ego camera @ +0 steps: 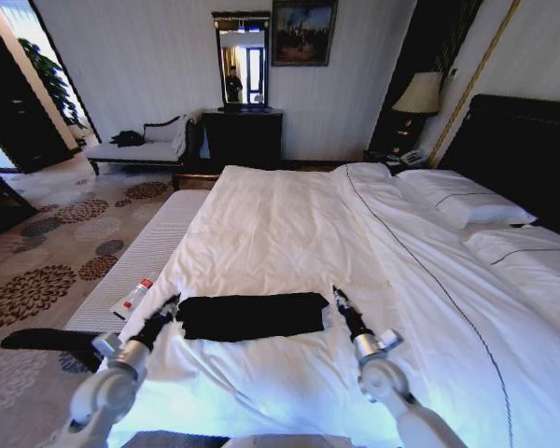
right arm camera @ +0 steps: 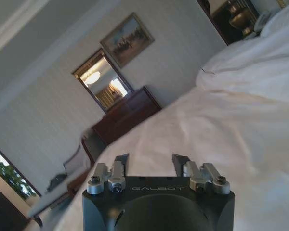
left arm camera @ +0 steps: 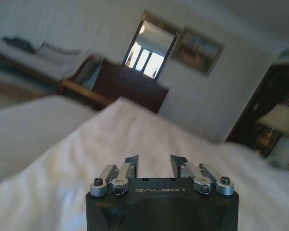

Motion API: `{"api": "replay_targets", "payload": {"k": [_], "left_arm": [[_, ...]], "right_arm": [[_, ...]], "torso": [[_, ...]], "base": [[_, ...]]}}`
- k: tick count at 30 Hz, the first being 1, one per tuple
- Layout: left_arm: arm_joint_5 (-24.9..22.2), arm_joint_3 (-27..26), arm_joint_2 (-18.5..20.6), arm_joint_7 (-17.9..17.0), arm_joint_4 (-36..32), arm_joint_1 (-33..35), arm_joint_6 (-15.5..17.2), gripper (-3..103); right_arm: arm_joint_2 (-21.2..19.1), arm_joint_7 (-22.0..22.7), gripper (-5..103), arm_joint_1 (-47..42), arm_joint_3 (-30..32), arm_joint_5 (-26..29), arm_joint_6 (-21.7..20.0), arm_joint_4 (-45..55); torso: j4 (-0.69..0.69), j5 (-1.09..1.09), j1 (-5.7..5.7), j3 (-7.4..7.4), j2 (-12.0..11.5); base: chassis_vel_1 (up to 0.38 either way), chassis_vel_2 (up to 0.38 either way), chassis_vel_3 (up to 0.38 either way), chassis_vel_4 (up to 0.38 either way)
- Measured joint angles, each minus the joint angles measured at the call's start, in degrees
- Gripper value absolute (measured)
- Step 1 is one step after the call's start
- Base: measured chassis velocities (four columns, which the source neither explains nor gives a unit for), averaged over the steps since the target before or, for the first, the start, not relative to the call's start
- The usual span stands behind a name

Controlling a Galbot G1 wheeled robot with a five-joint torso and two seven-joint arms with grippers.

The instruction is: Fold the clothes on the bed.

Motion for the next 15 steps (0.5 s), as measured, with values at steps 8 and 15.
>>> {"api": "replay_targets", "payload": {"k": [8,15], "left_arm": [[7.8,10.7,1.2,-14.4,2.0,-11.3,16.2,74],[15.2,20.1,0.1,-20.8,10.0,-13.7,23.2,98]], "right_arm": [[-2.4,5.9,79,13.2,-7.8,3.7,-8.7,-5.6],[-2.3,16.0,99,19.6,-18.2,1.7,-20.1,-11.3]], "torso": [[-0.02,-0.01,0.03,0.02,0.0],[0.0,0.0,0.02,0.02,0.0]], "base": [[0.0,0.0,0.0,0.0],[0.0,0.0,0.0,0.0]]}}
